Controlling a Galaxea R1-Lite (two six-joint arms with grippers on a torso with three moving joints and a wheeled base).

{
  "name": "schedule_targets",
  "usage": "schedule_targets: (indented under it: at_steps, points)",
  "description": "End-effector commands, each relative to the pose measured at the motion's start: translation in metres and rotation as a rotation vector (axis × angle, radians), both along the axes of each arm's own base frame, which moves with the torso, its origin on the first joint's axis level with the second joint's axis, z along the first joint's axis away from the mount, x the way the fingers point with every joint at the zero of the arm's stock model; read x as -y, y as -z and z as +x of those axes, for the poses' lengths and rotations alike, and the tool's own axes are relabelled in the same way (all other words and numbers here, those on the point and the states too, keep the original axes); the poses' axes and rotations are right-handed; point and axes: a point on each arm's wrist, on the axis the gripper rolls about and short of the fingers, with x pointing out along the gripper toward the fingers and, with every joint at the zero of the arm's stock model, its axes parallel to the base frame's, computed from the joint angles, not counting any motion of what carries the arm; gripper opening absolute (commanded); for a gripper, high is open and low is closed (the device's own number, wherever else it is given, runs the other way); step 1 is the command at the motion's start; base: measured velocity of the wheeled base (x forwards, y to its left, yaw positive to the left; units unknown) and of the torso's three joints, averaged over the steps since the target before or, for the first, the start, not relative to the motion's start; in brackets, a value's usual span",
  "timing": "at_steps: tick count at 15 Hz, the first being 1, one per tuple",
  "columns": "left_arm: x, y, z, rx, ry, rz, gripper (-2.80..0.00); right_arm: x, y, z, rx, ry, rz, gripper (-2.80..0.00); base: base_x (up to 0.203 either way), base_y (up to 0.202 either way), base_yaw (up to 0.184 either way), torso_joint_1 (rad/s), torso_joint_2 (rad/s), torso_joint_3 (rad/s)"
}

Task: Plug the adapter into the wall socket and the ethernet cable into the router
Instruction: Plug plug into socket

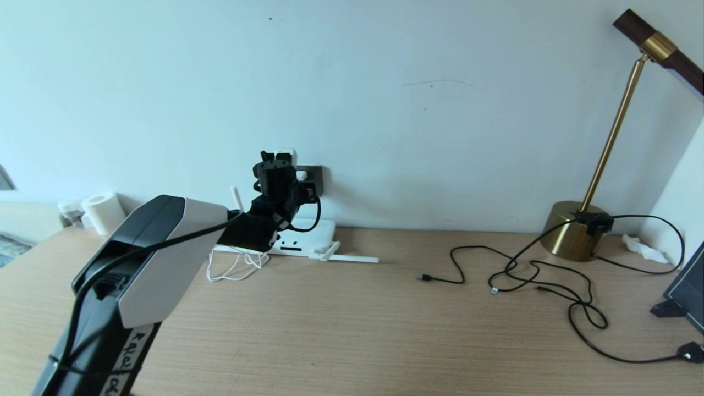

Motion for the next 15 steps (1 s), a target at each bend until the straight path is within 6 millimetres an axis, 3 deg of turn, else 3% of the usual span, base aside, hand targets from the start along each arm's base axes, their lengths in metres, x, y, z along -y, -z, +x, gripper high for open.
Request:
schedule_targets:
  at_steps: [1, 15]
  points:
    - [0.0007, 0.0027, 0.0020, 0.004, -0.003, -0.001, -2.80, 0.0000, 0.0029, 0.0008, -0.010, 0.000, 0.000, -2.80, 0.000, 0.000, 0.000, 0.000, 0.00, 0.000]
    - [0.0001, 0.0017, 0.0020, 0.007, -0.004, -0.002, -2.80, 0.0000, 0.0026, 0.0007, -0.009, 0.001, 0.000, -2.80, 0.000, 0.000, 0.000, 0.000, 0.00, 0.000]
